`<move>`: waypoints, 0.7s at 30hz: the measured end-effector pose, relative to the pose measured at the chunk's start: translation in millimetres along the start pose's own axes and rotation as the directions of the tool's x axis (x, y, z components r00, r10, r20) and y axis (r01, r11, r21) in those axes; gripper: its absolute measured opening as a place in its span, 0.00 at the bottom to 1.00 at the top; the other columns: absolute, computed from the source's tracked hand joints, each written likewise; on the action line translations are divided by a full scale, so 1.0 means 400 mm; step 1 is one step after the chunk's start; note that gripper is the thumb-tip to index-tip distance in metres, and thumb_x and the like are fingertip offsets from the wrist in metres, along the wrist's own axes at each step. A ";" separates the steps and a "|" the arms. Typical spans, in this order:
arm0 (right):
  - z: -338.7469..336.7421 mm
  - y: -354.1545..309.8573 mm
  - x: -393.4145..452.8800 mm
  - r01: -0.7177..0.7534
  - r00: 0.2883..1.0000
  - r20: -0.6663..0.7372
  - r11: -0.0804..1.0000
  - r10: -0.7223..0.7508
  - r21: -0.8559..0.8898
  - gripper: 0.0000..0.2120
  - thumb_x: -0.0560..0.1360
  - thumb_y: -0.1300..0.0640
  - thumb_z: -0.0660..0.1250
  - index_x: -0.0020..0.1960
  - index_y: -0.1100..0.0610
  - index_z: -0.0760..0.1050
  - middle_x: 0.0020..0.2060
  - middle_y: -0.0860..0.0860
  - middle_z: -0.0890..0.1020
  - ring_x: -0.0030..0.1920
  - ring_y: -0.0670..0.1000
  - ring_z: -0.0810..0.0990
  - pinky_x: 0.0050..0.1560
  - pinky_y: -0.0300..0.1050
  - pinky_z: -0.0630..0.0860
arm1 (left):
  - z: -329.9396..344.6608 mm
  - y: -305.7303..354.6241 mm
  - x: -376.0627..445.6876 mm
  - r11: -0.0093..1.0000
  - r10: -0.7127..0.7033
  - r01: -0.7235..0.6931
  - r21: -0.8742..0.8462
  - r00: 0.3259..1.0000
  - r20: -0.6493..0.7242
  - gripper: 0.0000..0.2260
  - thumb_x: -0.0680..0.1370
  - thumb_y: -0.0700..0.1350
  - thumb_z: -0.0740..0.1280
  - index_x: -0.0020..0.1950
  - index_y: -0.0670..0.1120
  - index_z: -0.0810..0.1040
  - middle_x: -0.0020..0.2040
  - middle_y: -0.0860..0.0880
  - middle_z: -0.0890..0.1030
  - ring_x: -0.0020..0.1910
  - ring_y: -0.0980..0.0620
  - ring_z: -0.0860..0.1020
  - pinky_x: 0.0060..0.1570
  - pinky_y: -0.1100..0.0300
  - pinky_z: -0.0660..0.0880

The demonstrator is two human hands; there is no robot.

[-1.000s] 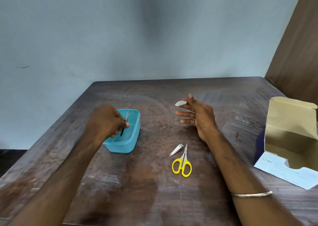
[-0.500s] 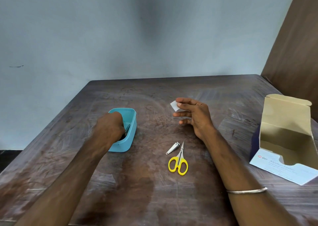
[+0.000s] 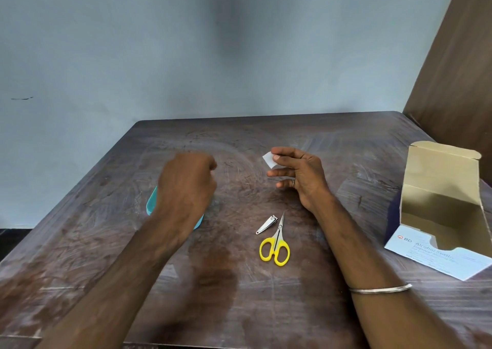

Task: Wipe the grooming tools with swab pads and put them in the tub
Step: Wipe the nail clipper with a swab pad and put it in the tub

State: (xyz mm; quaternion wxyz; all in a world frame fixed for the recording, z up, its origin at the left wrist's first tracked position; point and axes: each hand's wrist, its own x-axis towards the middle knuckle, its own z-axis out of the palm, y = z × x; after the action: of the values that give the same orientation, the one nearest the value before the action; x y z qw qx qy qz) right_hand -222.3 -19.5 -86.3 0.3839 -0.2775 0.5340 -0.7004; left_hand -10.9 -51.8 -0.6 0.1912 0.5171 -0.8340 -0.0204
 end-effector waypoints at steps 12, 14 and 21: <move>-0.003 0.008 0.003 0.059 0.998 0.012 0.998 -0.059 -0.024 0.09 0.73 0.63 0.74 0.53 0.57 0.83 0.41 0.50 0.87 0.38 0.51 0.86 0.29 0.43 0.79 | 0.135 0.094 -0.049 0.985 0.169 -0.165 -0.048 0.878 0.448 0.15 0.73 0.57 0.73 0.51 0.48 0.85 0.48 0.48 0.85 0.48 0.48 0.81 0.46 0.56 0.77; -0.004 0.009 0.004 0.052 0.999 0.015 0.998 -0.052 -0.023 0.09 0.73 0.63 0.74 0.53 0.58 0.83 0.41 0.50 0.87 0.36 0.50 0.86 0.29 0.43 0.79 | 0.143 0.090 -0.051 0.982 0.181 -0.180 -0.046 0.868 0.463 0.14 0.73 0.57 0.73 0.52 0.49 0.85 0.49 0.48 0.85 0.49 0.48 0.81 0.48 0.56 0.77; -0.007 0.012 0.004 0.057 0.998 0.024 0.998 -0.057 -0.006 0.12 0.74 0.63 0.74 0.56 0.58 0.82 0.42 0.49 0.87 0.38 0.52 0.86 0.29 0.43 0.79 | 0.147 0.085 -0.055 0.973 0.230 -0.200 -0.115 0.874 0.428 0.06 0.75 0.51 0.72 0.51 0.52 0.84 0.49 0.53 0.84 0.51 0.52 0.80 0.50 0.56 0.77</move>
State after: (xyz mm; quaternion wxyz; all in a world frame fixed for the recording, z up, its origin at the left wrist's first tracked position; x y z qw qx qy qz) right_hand -224.2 -19.9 -91.6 0.3689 -0.3022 0.5236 -0.7060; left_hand -51.4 -26.5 -53.9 0.0167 0.3966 -0.9067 -0.1428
